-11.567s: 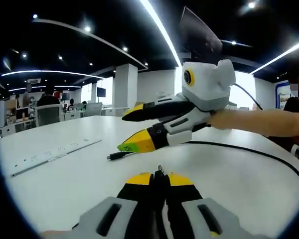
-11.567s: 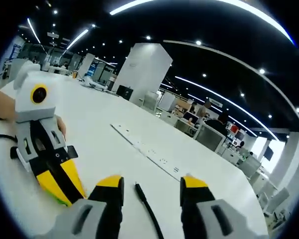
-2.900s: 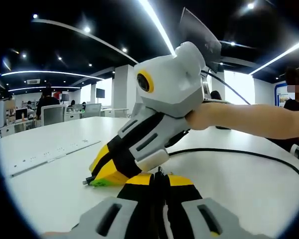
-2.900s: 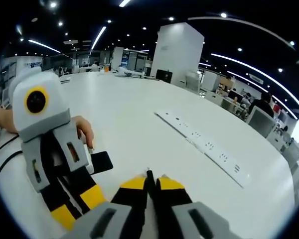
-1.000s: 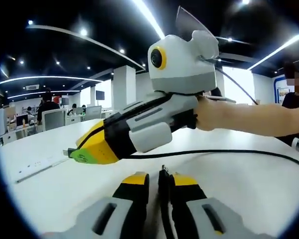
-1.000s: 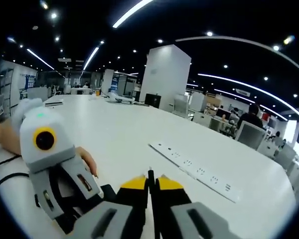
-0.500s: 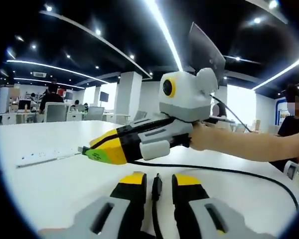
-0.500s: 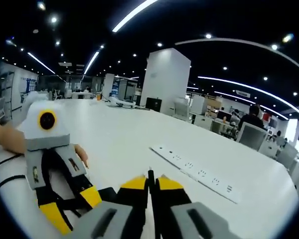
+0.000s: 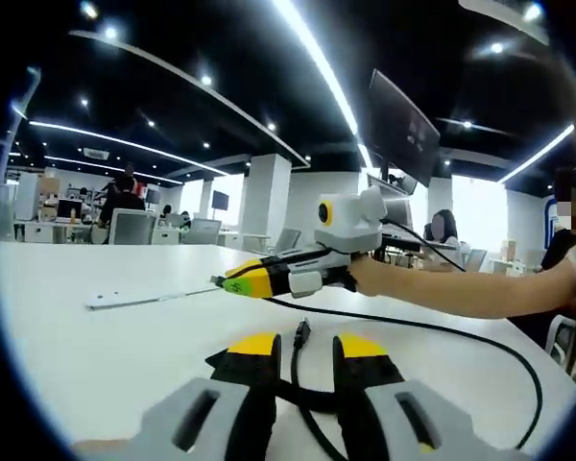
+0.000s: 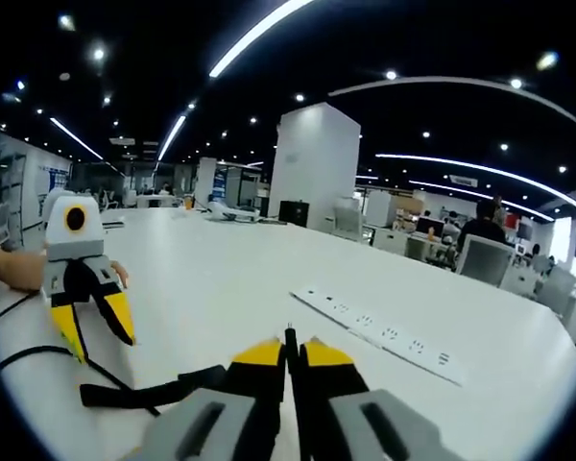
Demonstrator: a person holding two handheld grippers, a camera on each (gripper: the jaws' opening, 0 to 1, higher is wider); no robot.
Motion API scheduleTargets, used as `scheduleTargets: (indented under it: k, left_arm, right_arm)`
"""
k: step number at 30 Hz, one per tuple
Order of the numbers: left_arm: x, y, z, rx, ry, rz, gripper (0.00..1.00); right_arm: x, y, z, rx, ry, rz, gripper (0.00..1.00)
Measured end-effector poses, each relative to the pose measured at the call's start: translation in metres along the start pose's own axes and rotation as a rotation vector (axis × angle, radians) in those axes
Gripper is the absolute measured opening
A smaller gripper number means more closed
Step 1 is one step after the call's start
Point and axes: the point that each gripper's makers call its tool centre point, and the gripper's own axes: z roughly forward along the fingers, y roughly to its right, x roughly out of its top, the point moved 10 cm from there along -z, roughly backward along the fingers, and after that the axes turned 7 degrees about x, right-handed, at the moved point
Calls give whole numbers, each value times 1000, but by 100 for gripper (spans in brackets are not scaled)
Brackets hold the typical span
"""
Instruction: Find the charging cable on the desk, coil it up and secure with Velcro.
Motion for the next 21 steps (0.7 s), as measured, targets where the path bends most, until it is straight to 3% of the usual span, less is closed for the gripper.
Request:
scheduleTargets:
  k: [10, 13, 17, 21]
  left_arm:
    - [-1, 10, -36, 33, -25, 29, 23]
    - [-5, 11, -42, 49, -38, 11, 23]
    - [-17, 15, -53, 76, -101, 21, 22]
    - [-21, 17, -59, 83, -113, 29, 22]
  right_arm:
    - [5, -2, -2, 1, 11, -7, 8]
    - [9, -5, -1, 3, 12, -17, 8]
    - [13, -5, -3, 3, 9, -32, 8]
    - [17, -7, -5, -3, 13, -34, 8]
